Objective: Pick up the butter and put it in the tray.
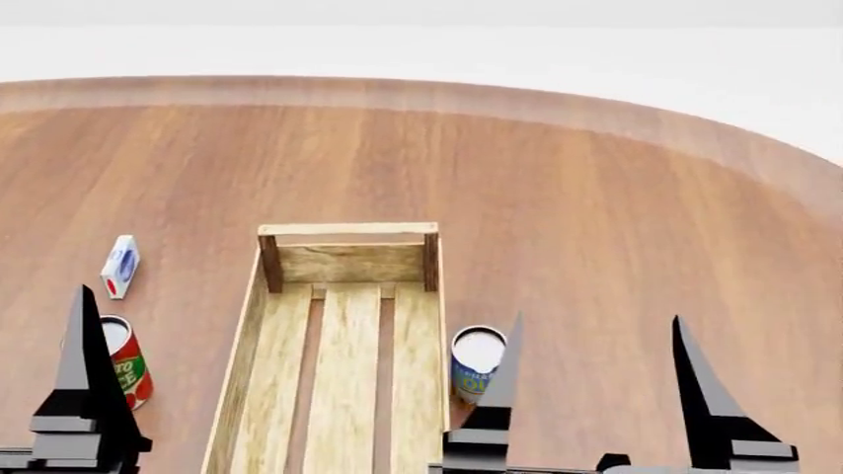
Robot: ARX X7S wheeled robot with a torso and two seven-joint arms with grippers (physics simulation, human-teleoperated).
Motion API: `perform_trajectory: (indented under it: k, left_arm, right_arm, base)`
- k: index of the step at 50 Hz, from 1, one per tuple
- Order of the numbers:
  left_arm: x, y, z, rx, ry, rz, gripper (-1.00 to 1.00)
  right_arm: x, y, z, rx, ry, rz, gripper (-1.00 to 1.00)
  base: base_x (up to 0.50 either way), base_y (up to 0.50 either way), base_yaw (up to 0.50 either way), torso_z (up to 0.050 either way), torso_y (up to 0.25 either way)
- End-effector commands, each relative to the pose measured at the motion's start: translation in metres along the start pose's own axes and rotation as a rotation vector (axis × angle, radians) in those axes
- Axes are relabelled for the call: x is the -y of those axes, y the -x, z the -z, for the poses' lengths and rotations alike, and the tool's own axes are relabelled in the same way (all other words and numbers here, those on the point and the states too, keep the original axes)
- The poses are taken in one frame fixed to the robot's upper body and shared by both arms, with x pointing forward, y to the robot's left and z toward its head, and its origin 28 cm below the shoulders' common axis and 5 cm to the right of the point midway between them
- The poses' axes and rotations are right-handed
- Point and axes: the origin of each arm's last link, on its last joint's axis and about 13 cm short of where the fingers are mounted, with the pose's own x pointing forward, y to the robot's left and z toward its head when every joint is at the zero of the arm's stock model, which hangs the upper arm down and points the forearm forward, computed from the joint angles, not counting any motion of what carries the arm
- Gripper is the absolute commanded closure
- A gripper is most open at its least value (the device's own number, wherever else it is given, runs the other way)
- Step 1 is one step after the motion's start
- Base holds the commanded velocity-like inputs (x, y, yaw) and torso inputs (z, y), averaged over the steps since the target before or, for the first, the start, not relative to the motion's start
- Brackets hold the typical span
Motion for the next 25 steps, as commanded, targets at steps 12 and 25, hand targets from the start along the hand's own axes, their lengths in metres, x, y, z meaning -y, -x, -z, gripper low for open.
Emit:
perform_trajectory:
  k: [12,25]
  left_arm:
    - [-0.0005,-0.0001,0.0007,-0.002,-0.007,-0.001,-1.0]
    - [-0.0007,-0.0001,0.0008,-0.001,-0.007,0.0,-1.0]
  right_arm:
    - [0.0006,-0.0005,-0.0002,0.005,0.012,0.001,-1.0]
    - [0.0015,-0.0009,0.0,0.006,0.022,0.026,-1.0]
  base:
    - [0.04,0.0,0.0,0.0,0.0]
    - [0.24,0.0,0.0,0.0,0.0]
